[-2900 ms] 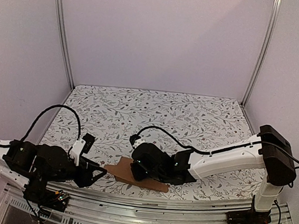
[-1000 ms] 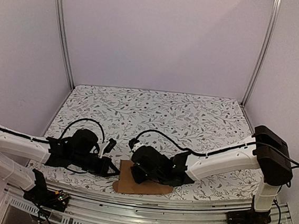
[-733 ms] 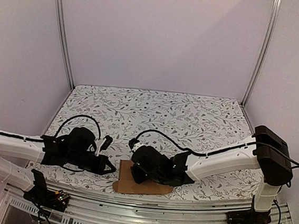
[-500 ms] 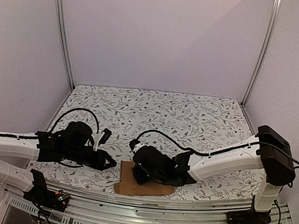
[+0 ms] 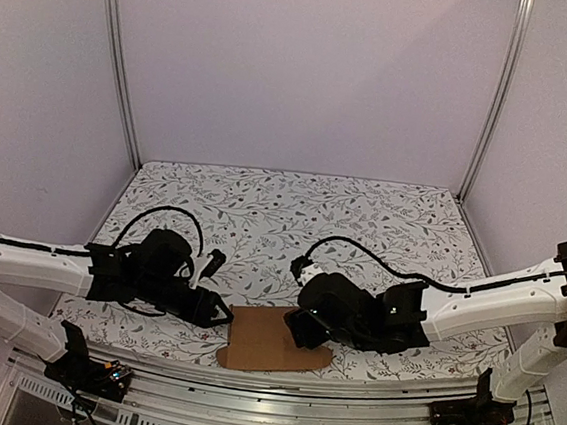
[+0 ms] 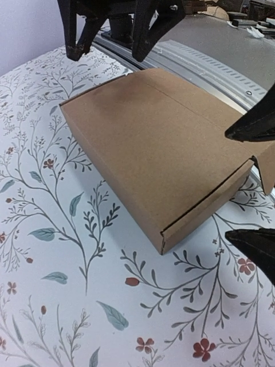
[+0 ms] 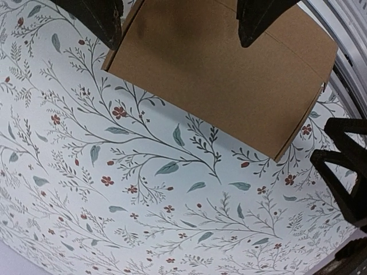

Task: Fold the paper box

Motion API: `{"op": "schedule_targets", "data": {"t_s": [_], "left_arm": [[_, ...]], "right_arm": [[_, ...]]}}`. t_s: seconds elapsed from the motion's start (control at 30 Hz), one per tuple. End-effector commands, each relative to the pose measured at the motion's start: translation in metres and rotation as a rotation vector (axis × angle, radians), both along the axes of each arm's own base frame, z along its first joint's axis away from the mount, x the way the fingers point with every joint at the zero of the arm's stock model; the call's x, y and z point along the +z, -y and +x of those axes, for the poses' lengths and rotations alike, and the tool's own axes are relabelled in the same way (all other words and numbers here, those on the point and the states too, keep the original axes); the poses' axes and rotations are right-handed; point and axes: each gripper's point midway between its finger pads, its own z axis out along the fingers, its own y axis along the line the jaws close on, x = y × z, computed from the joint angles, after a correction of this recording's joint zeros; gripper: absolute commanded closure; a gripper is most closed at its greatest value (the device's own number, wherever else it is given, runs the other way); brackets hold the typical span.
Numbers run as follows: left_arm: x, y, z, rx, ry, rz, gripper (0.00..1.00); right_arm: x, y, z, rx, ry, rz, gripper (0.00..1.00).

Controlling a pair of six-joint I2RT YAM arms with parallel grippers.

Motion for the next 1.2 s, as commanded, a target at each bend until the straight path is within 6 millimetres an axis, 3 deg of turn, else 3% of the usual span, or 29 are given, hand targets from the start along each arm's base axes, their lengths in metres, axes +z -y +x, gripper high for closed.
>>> {"op": "schedule_targets", "data": {"t_s": [0.0,0.13,0.33,0.57,0.77,1.03,1.17], "left_arm": [[-0.005,0.007,0.003,-0.031,-0.014,0.009,0.49],[-0.019,0.008,0.005,-0.027,-0.042,0.048,0.44],[-0.03,0.012,0.007,-0.03,-0.071,0.073,0.45],[-0.045,0.01,0.002,-0.032,-0.112,0.095,0.59],[-0.052,0.008,-0.002,-0.026,-0.135,0.098,0.68],[-0.052,0.007,-0.002,-0.022,-0.136,0.1,0.71],[-0.049,0.006,-0.001,-0.02,-0.127,0.105,0.71]], "right_arm": [[-0.016,0.042,0.008,-0.098,-0.025,-0.058,0.23],[-0.032,0.048,0.007,-0.118,-0.1,-0.048,0.19],[-0.053,0.043,0.004,-0.123,-0.158,-0.053,0.19],[-0.078,0.046,-0.004,-0.132,-0.227,-0.051,0.21],[-0.092,0.048,-0.012,-0.131,-0.28,-0.018,0.33],[-0.097,0.054,-0.014,-0.155,-0.299,0.016,0.55],[-0.098,0.064,-0.011,-0.187,-0.3,0.035,0.59]]}}
